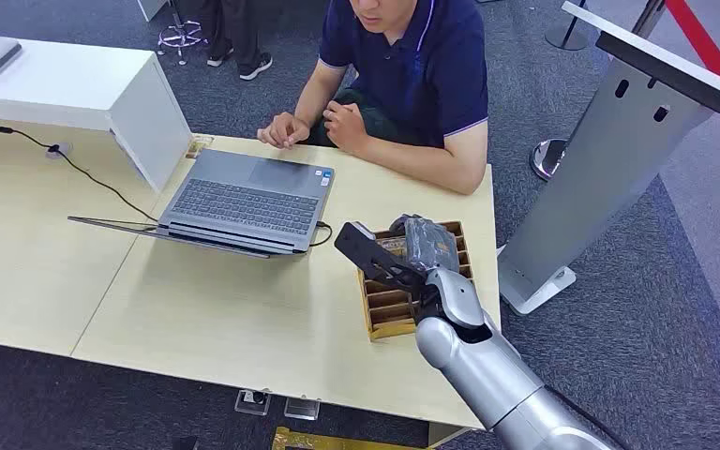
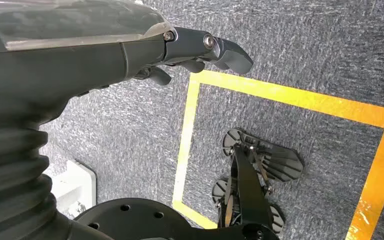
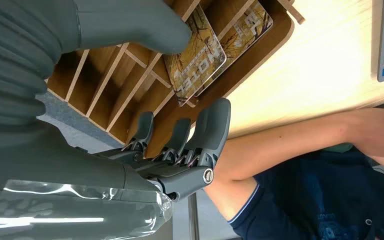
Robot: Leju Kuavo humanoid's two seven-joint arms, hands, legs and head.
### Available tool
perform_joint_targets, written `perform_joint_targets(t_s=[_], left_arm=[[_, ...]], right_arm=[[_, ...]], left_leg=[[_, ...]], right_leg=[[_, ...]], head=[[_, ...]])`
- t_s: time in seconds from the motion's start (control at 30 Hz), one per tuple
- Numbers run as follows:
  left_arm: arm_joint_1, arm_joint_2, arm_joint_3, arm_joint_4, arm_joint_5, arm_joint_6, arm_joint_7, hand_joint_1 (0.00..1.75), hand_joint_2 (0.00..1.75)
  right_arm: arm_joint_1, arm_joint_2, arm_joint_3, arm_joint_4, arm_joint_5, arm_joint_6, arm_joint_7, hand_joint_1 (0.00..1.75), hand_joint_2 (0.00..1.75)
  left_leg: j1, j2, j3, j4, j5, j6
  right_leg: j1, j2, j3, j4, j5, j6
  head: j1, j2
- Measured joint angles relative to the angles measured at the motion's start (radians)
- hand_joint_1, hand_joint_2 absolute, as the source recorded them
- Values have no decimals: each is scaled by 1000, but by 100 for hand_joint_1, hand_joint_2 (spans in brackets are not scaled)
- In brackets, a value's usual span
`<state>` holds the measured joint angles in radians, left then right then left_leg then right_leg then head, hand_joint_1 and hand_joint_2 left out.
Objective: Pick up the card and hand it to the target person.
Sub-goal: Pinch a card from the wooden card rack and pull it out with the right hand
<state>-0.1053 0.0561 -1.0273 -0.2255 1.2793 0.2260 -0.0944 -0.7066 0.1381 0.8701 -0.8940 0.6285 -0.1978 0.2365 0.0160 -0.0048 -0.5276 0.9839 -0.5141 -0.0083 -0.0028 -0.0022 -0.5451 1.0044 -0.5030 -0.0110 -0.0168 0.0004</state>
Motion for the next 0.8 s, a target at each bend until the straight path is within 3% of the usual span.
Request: perform_joint_targets(t_s=[0.8], left_arm=[[0, 0, 0, 0, 6, -2, -1, 0, 175]], right_arm=[[0, 2, 13, 27, -11, 0, -5, 76, 175]], left_leg=[[0, 0, 0, 0, 0, 0]], right_leg=[[0, 0, 0, 0, 0, 0]], head=[[0, 0]])
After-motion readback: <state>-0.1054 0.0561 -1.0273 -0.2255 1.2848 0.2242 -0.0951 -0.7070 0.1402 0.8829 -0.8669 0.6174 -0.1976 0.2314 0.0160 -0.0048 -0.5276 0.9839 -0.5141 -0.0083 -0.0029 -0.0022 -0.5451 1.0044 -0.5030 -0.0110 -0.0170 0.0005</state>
